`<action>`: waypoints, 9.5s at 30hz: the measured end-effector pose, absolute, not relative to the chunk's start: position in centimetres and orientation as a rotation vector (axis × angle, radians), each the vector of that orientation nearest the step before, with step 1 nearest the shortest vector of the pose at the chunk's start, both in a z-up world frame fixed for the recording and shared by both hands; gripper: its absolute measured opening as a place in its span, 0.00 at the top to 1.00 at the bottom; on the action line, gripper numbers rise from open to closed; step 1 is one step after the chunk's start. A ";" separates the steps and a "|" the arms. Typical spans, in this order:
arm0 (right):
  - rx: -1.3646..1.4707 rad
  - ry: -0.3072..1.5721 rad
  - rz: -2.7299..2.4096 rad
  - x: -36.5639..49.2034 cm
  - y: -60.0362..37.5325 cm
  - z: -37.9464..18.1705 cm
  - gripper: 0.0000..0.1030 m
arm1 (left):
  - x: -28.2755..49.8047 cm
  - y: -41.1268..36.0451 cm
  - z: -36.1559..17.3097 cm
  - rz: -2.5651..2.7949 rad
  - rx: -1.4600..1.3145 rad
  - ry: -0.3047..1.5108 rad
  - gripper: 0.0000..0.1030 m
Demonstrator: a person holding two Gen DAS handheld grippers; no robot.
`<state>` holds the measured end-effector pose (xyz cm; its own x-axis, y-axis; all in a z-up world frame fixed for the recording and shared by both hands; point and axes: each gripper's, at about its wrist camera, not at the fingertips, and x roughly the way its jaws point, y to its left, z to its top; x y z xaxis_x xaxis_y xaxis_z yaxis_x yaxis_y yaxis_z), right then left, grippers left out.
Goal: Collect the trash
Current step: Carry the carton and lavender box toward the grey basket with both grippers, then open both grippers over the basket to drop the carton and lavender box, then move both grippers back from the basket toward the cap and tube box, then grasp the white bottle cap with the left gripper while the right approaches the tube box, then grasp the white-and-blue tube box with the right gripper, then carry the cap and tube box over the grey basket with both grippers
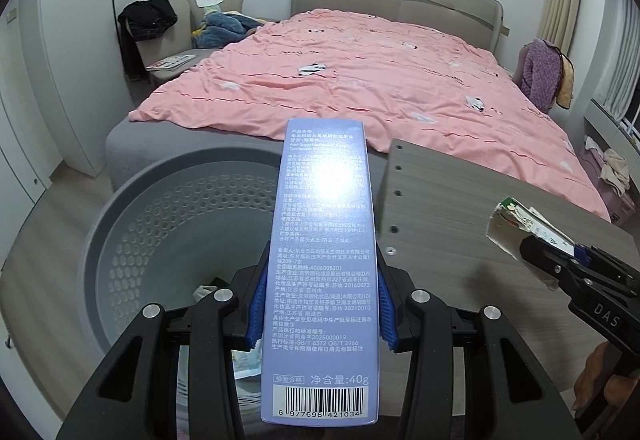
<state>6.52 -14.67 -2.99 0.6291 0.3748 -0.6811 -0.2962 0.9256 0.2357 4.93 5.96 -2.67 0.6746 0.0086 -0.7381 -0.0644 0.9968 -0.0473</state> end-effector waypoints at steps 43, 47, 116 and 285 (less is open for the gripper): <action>-0.022 0.854 0.582 9.5 1.9 -2.2 0.61 | 4.9 17.7 -5.0 0.116 -0.112 0.884 0.59; -0.023 0.843 0.586 9.4 2.0 -1.9 0.55 | 4.8 17.9 -4.7 0.120 -0.116 0.876 0.55; 0.123 0.761 0.492 5.6 -7.7 -0.6 0.24 | 2.9 10.9 -2.2 0.100 -0.007 0.842 0.27; -0.069 0.850 0.607 9.1 1.9 -2.1 0.85 | 6.6 16.3 -4.0 0.148 -0.107 0.869 0.62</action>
